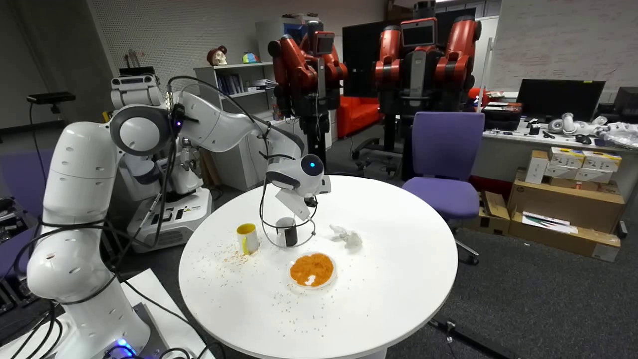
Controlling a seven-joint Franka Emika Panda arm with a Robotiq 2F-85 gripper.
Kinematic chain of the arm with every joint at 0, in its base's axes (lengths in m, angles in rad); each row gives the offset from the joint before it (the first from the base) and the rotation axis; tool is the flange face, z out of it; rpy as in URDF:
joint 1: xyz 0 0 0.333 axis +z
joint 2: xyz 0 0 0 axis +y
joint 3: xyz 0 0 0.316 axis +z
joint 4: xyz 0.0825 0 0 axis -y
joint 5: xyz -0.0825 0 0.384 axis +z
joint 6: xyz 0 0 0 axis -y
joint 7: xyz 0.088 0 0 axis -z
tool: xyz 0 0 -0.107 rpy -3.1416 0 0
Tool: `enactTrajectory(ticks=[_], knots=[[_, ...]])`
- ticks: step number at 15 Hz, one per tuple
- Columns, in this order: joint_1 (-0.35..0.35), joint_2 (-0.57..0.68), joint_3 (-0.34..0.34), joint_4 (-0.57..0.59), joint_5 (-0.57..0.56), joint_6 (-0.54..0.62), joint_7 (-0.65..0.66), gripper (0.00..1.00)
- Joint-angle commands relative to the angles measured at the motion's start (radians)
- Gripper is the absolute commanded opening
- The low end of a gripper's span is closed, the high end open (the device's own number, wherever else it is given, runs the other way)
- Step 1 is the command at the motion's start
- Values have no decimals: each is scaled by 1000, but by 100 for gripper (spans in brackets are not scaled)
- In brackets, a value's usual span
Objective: Put a teaspoon of sugar in the blue and white cup and leave spoon in the cup
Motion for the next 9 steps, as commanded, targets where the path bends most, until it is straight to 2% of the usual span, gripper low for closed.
enactTrajectory(ticks=[1, 7, 8, 9], knots=[[-3, -72, 6, -74, -8, 29, -12, 51], [-2, -141, -6, -103, -25, -5, 52, 95], [13, -176, -23, -123, -64, 10, 111, 99], [16, -206, -32, -137, -99, 16, 145, 100]])
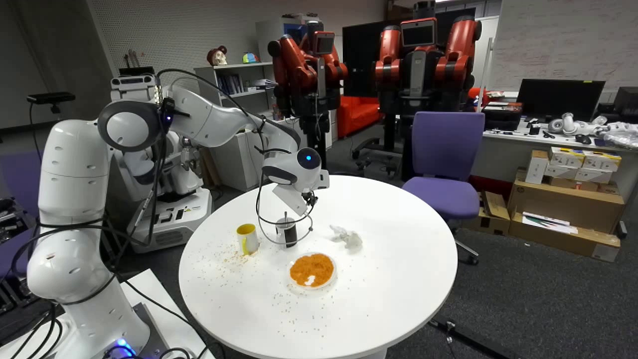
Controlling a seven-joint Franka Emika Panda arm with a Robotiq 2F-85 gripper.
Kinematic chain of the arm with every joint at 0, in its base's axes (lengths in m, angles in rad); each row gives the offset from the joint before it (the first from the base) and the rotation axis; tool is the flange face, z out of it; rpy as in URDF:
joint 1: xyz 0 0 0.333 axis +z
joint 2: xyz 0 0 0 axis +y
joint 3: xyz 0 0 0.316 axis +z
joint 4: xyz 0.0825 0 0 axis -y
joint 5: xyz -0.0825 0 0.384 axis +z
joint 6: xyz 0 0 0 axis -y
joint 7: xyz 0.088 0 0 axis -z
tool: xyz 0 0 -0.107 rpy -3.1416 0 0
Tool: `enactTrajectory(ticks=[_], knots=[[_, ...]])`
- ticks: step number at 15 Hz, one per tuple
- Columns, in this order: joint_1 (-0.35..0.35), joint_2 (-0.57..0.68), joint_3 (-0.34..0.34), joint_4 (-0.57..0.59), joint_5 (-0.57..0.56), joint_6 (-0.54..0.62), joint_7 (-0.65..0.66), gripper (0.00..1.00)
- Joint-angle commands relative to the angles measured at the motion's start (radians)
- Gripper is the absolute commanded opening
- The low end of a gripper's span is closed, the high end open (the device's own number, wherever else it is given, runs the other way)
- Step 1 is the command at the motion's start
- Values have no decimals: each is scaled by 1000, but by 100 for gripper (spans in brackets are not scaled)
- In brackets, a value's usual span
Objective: Put a teaspoon of sugar in the blue and white cup and leave spoon in the cup
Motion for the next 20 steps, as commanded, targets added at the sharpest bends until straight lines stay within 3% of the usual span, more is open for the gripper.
enactTrajectory(ticks=[1, 5, 8, 14, 15, 20], knots=[[21, -174, -40, -115, -150, 9, 157, 100], [3, -325, -71, -156, -505, -103, 323, 100], [-22, -452, -87, -159, -649, -342, 323, 100], [-55, -654, -215, -105, -671, -698, 210, 100], [-27, -593, -196, -96, -673, -644, 244, 100], [-38, -654, -237, -98, -674, -690, 228, 100]])
